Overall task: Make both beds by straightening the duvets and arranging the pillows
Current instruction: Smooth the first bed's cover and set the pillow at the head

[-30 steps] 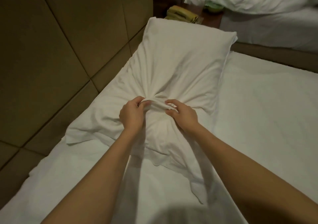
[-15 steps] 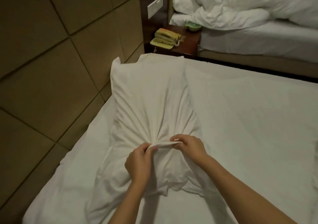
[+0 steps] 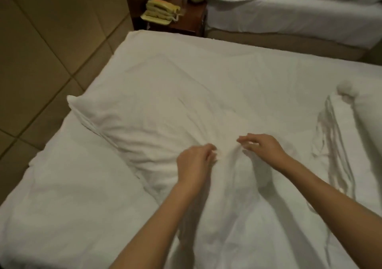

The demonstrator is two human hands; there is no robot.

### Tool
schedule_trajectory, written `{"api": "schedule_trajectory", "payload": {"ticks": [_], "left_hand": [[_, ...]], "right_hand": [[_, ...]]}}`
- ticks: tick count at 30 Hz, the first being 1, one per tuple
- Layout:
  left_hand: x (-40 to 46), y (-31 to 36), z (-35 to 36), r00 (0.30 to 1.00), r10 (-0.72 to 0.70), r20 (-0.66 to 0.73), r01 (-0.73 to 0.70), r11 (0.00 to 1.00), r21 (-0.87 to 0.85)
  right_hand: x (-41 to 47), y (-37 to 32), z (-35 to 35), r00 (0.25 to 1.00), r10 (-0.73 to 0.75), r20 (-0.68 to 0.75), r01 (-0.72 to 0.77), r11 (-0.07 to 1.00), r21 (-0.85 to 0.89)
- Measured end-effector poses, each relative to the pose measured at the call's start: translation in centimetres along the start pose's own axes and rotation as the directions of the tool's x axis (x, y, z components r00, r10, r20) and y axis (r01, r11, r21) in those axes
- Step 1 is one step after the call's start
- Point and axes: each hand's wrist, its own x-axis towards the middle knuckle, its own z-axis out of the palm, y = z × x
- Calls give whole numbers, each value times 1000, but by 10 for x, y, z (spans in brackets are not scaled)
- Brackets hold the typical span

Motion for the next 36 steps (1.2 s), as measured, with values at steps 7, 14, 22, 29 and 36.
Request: {"api": "schedule_trajectory", "payload": {"ticks": [7,14,22,29,36], "left_hand": [[54,-76,-22,952,258,165,-286,941,181],[144,-104,-38,894,273,355,-361,909,208],[176,-130,-20,821,503,270,-545,832,106],[166,-134,-6,835,531,141,-541,840,39],[160,-112,-25,883,463,74,-465,886,-3]], "right_hand": [[-12,-29,53,1000,8,12,-8,999,-48],[22,-67,91,982,163,-90,-167,985,-33],[45,-74,126,892,275,-359,-293,956,3],[52,-75,141,817,317,-483,-321,944,75],[46,-90,124,781,368,-505,-157,898,411]]}}
